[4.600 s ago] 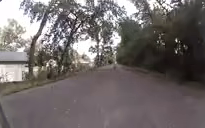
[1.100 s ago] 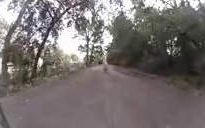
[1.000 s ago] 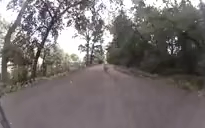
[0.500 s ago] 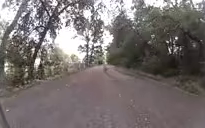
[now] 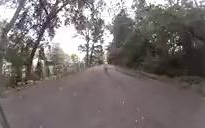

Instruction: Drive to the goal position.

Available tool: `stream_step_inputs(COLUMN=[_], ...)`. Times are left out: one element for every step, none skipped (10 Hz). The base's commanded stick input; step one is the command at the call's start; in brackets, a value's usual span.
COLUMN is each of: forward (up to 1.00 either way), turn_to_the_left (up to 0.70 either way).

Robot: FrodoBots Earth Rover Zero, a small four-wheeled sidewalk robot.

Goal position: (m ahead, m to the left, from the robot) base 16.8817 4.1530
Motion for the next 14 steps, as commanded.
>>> stream_step_inputs(forward=[0.7, 0.7, 0.7, 0.7, 0.7, 0.7, 0.7, 0.7, 0.7, 0.7, 0.7, 0.7, 0.7, 0.7], turn_to_the_left=[0.0, 0.0, 0.0, 0.0, 0.0, 0.0, 0.0, 0.0, 0.0, 0.0, 0.0, 0.0, -0.01, -0.03])
